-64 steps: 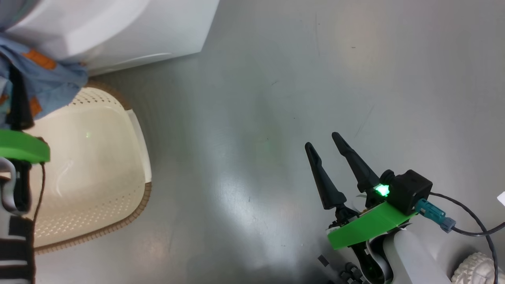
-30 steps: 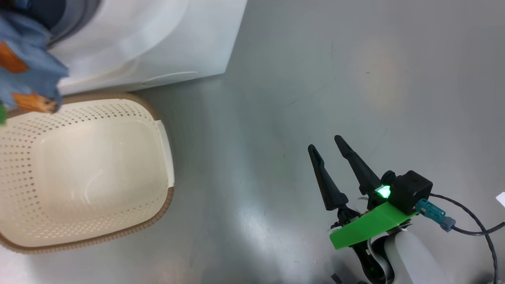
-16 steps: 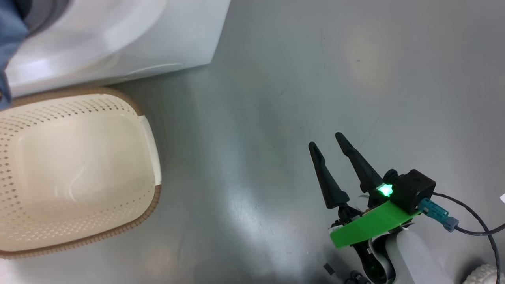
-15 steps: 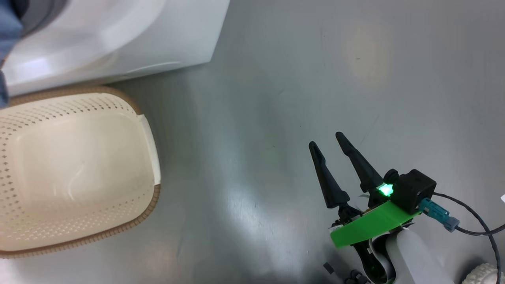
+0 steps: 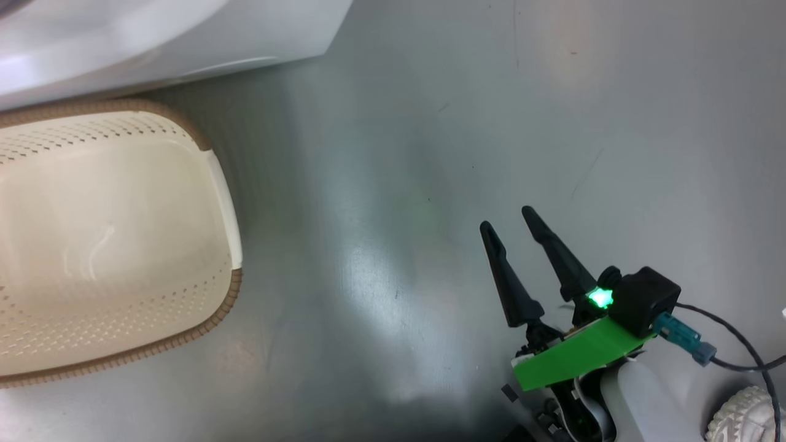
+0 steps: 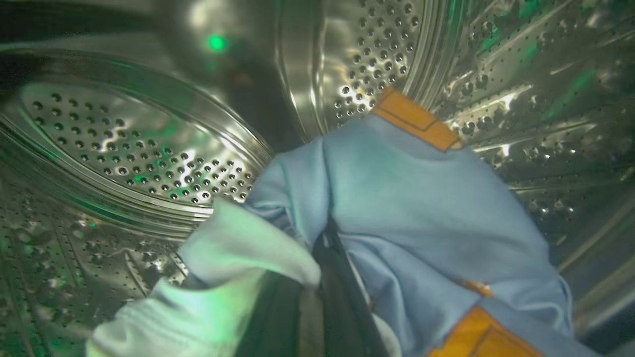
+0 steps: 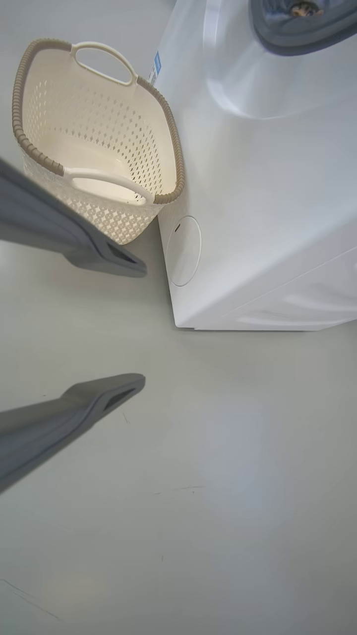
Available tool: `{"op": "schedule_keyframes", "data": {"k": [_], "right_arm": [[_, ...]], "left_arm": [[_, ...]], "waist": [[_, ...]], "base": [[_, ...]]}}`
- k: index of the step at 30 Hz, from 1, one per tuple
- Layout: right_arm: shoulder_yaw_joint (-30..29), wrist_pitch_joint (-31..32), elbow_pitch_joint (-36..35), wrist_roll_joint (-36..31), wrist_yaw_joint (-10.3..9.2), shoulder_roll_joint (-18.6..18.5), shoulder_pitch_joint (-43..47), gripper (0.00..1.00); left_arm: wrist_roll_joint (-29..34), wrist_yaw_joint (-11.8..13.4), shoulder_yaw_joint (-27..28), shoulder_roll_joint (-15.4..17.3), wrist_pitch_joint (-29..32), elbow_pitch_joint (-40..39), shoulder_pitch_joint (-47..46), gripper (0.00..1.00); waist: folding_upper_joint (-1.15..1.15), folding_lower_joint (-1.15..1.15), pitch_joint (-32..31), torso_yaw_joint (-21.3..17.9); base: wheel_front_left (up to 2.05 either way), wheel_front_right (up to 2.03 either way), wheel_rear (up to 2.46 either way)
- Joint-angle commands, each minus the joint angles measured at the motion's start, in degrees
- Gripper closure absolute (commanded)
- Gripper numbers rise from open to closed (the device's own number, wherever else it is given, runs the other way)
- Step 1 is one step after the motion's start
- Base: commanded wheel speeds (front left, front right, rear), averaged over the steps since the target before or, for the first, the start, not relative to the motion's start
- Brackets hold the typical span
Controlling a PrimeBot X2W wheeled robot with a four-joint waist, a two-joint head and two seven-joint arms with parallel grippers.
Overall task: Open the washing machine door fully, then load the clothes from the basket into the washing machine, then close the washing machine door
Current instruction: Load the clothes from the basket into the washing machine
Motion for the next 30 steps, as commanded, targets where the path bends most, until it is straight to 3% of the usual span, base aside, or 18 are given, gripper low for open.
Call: {"op": "schedule_keyframes", "data": {"k": [1, 6, 14, 16, 22, 30], "right_arm": [[1.62, -0.27, -1.23, 0.54, 0.1, 0.1, 3.3, 0.0], [2.16, -0.27, -1.49, 0.78, 0.1, 0.1, 3.8, 0.0], [2.73, -0.27, -1.73, 1.21, 0.1, 0.1, 3.78, 0.0], [2.69, -0.27, -1.66, 1.23, 0.1, 0.1, 3.86, 0.0], [2.77, -0.27, -1.47, 1.31, 0.1, 0.1, 3.67, 0.0], [2.64, -0.27, -0.77, 1.31, 0.1, 0.1, 3.65, 0.0]], "left_arm": [[1.45, 1.22, 0.65, 3.44, -2.91, -0.73, -2.08, 1.0], [4.32, 3.59, -0.03, 3.39, -6.32, -2.49, -5.4, 1.0], [5.99, 5.42, 2.36, 4.11, -6.42, -15.23, -3.85, 1.0], [5.61, 5.24, 3.03, 3.96, -6.42, -15.27, -2.18, 1.0], [4.68, 4.12, 3.72, 3.16, -6.43, -10.37, 0.25, 1.0], [3.03, 2.54, 2.89, 1.51, -5.74, 2.3, -2.09, 1.0]], "waist": [[0.0, 0.0, 0.28, -0.23], [0.0, 0.0, 0.37, -0.57], [0.0, 0.0, 0.6, -0.76], [0.0, 0.0, 0.54, -0.58], [0.0, 0.0, 0.44, -0.31], [0.0, 0.0, -0.47, -0.13]], "base": [[0.0, 0.0, 0.0], [0.0, 0.0, 0.0], [0.0, 0.0, 0.0], [0.0, 0.0, 0.0], [0.0, 0.0, 0.0], [0.0, 0.0, 0.0]]}}
